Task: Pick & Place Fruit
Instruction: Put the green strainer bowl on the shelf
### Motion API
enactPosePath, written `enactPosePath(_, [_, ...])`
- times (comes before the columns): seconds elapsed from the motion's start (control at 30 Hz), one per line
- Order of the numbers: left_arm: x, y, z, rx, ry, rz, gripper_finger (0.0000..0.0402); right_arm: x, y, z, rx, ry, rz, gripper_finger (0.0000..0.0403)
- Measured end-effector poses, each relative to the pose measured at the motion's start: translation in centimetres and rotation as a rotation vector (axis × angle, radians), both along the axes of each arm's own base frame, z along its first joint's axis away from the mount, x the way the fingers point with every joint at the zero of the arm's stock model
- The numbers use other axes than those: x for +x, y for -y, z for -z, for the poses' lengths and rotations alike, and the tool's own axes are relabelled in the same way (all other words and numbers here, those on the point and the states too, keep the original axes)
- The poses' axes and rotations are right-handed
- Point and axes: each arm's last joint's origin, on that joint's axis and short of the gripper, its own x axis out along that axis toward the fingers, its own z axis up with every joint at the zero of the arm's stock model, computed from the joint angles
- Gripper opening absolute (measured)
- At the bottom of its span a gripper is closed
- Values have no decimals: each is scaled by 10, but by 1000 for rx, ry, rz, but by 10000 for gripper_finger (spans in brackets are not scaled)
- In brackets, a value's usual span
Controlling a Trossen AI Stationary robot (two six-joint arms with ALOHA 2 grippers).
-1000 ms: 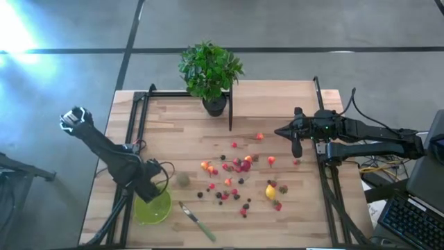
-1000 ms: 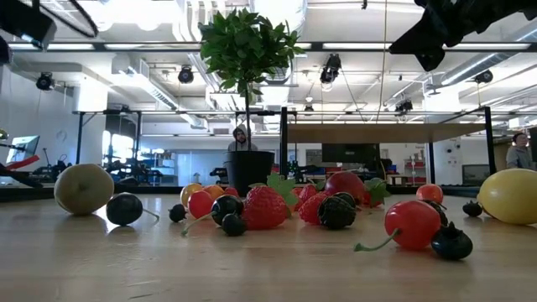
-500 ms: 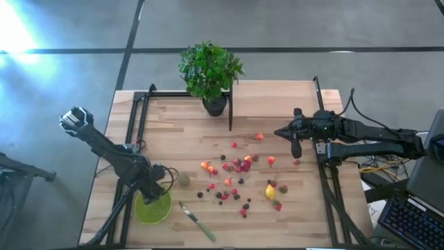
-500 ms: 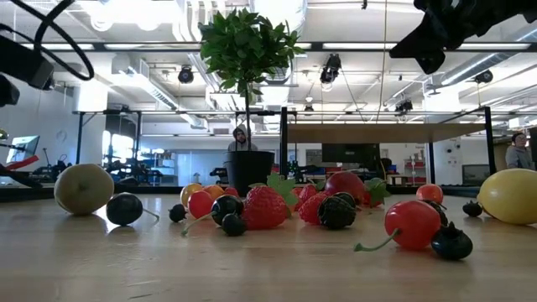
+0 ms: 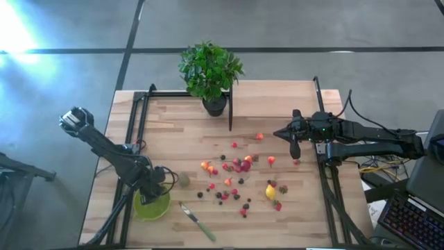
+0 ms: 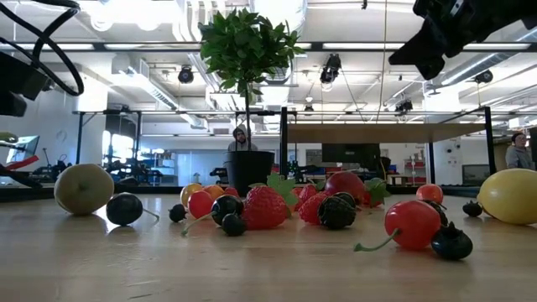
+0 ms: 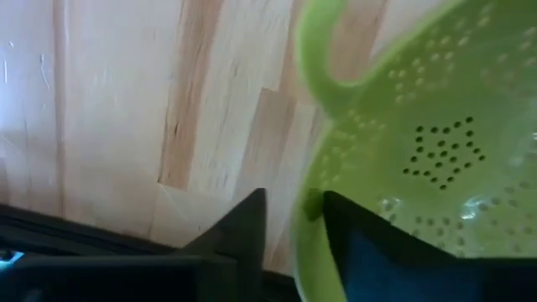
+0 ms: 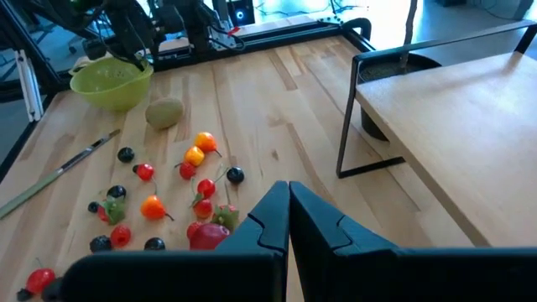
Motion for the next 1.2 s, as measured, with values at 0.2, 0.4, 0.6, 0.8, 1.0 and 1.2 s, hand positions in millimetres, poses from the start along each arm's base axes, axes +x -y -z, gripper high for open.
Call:
enactPosePath(0.2, [4, 4, -7, -46, 20, 44, 20, 0, 0, -1, -10, 12, -3, 8])
enactPosePath(0.4, [6, 6, -21, -86, 74, 41, 13, 0, 0, -1, -10, 12, -3, 8])
enactPosePath(0.6, [8, 2, -41, -104, 180, -14, 8, 0, 0, -1, -10, 12, -3, 8])
enactPosePath(0.8, [12, -9, -69, -113, 345, -179, 8, 0, 0, -1, -10, 12, -3, 8])
enactPosePath(1.0, [25, -28, -95, -93, 571, -375, 8, 0, 0, -1, -4, 13, -1, 8])
enactPosePath(1.2, [48, -42, -106, -156, 712, -357, 14, 0, 0, -1, -2, 14, 0, 8])
